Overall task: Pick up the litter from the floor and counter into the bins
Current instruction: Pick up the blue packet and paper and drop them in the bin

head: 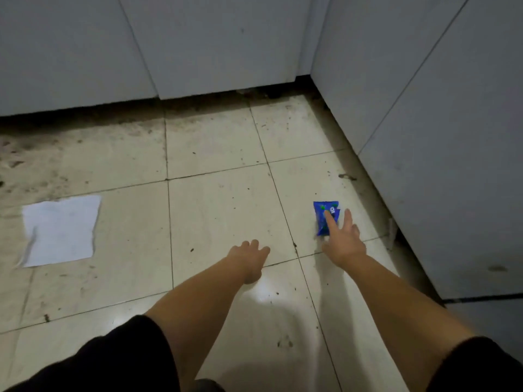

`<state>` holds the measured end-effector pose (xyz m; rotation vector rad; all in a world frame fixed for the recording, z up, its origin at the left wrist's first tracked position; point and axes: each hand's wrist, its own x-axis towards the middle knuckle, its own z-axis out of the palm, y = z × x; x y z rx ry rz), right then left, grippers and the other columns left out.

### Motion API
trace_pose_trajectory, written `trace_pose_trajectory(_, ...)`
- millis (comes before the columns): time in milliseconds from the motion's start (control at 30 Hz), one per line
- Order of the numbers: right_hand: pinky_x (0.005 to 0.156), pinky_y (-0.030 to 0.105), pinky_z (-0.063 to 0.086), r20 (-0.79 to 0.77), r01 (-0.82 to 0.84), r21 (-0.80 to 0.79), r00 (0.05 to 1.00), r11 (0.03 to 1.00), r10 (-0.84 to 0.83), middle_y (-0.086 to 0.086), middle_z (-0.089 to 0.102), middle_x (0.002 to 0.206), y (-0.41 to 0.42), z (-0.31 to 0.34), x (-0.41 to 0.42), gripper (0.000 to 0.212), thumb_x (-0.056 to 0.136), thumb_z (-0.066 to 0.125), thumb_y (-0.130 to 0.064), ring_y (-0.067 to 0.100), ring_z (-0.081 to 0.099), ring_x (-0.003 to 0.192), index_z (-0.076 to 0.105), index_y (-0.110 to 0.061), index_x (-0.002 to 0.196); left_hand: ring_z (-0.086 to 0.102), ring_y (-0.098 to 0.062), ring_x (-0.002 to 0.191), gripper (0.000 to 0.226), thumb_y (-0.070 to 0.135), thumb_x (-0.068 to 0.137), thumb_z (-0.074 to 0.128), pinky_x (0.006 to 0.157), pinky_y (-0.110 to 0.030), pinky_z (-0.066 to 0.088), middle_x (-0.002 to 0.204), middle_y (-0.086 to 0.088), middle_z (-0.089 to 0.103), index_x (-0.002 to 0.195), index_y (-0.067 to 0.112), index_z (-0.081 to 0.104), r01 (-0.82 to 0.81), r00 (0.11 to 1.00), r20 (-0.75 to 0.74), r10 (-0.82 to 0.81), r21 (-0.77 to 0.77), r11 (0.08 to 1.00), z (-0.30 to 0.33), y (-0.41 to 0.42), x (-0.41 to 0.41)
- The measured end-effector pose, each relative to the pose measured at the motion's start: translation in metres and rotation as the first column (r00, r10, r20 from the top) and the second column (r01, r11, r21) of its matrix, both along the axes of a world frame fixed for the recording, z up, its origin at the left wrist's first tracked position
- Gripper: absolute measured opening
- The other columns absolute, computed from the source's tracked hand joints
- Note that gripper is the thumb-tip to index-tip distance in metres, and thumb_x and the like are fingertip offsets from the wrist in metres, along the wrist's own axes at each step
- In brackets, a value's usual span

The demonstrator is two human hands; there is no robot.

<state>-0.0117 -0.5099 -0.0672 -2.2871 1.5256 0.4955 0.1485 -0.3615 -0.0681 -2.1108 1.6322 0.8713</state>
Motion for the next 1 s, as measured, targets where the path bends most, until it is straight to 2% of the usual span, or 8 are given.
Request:
trace_pose_trajectory(133,0.096,0.044,0.046,-0.011,-0.023,0.025,1.000,0.999,0.024,0.007,-0.012,0.160,-0.012,-0.022,0.016,0.063,0.093,0.046,-0.016,0.036,0.029,0.135,0.019,-0.037,0.146,0.037,-0.034,0.128,0.057,0.012,0.092,0.045,0.101,-0.048,0.041,0.145,-0.016,0.028,0.144,0.020,0.023,0.117,0.991,0.069,-0.116,-0.008,0.993,-0.022,-0.030,0.029)
trace_pose_trajectory(200,0.095,0.042,0.045,-0.024,-0.028,0.030,0.999,0.999,0.029,0.013,0.007,0.158,-0.015,-0.030,0.020,0.048,0.094,0.045,-0.015,0.034,0.037,0.126,0.034,-0.026,0.139,0.036,-0.034,0.127,0.059,0.010,0.091,0.044,0.099,-0.048,0.043,0.146,-0.015,0.026,0.145,0.020,0.022,0.152,0.985,0.074,-0.153,0.016,0.988,-0.030,-0.041,0.036)
trace_pose_trajectory(300,0.093,0.039,0.047,-0.005,-0.019,0.010,1.000,1.000,0.019,0.017,0.034,0.142,-0.015,-0.041,0.017,0.034,0.094,0.046,-0.010,0.034,0.048,0.116,0.047,-0.011,0.128,0.031,-0.036,0.128,0.066,0.005,0.088,0.047,0.095,-0.048,0.046,0.148,-0.017,0.020,0.145,0.022,0.019,0.175,0.979,0.106,-0.177,0.026,0.984,-0.043,-0.046,0.033)
trace_pose_trajectory(467,0.085,0.039,0.053,0.040,0.005,-0.020,0.999,1.000,-0.004,0.016,0.047,0.129,-0.022,-0.022,0.011,0.025,0.094,0.045,-0.008,0.031,0.058,0.101,0.052,-0.009,0.119,0.027,-0.040,0.129,0.071,-0.001,0.082,0.054,0.094,-0.045,0.051,0.146,-0.022,0.018,0.142,0.018,0.020,0.123,0.988,0.097,-0.124,0.015,0.992,-0.053,-0.055,0.019)
trace_pose_trajectory(600,0.069,0.031,0.043,0.086,-0.037,-0.110,0.995,0.993,0.046,0.013,0.049,0.125,-0.032,0.014,0.020,0.023,0.095,0.048,-0.017,0.028,0.056,0.094,0.053,-0.009,0.115,0.025,-0.037,0.136,0.071,0.002,0.087,0.048,0.101,-0.044,0.046,0.152,-0.020,0.015,0.148,0.019,0.016,0.106,0.994,0.006,-0.106,-0.012,0.994,-0.046,-0.054,0.022)
trace_pose_trajectory(700,0.066,0.030,0.042,0.121,-0.087,-0.158,0.987,0.984,0.106,0.012,0.051,0.122,-0.031,0.039,0.046,0.021,0.094,0.050,-0.021,0.028,0.057,0.093,0.055,-0.010,0.111,0.025,-0.034,0.140,0.068,0.009,0.092,0.039,0.107,-0.044,0.040,0.155,-0.017,0.016,0.152,0.020,0.009,0.027,0.995,-0.097,-0.033,-0.065,0.998,-0.028,-0.042,0.045)
trace_pose_trajectory(800,0.066,0.030,0.042,0.133,-0.142,-0.139,0.978,0.980,0.161,0.012,0.051,0.123,-0.020,0.047,0.086,0.023,0.095,0.050,-0.023,0.028,0.056,0.092,0.055,-0.010,0.113,0.032,-0.033,0.135,0.064,0.010,0.092,0.038,0.104,-0.044,0.041,0.149,-0.016,0.028,0.151,0.019,0.014,-0.141,0.984,-0.128,0.125,-0.121,0.983,-0.013,-0.017,0.085)
trace_pose_trajectory(1000,0.065,0.029,0.038,0.196,-0.392,-0.071,0.896,0.917,0.398,0.014,0.053,0.123,0.046,0.032,0.238,0.026,0.098,0.045,-0.027,0.031,0.059,0.098,0.053,-0.009,0.115,0.035,-0.031,0.134,0.059,0.016,0.095,0.040,0.103,-0.043,0.041,0.148,-0.014,0.032,0.150,0.017,0.018,-0.486,0.874,-0.091,0.477,-0.175,0.856,0.006,0.074,0.225)
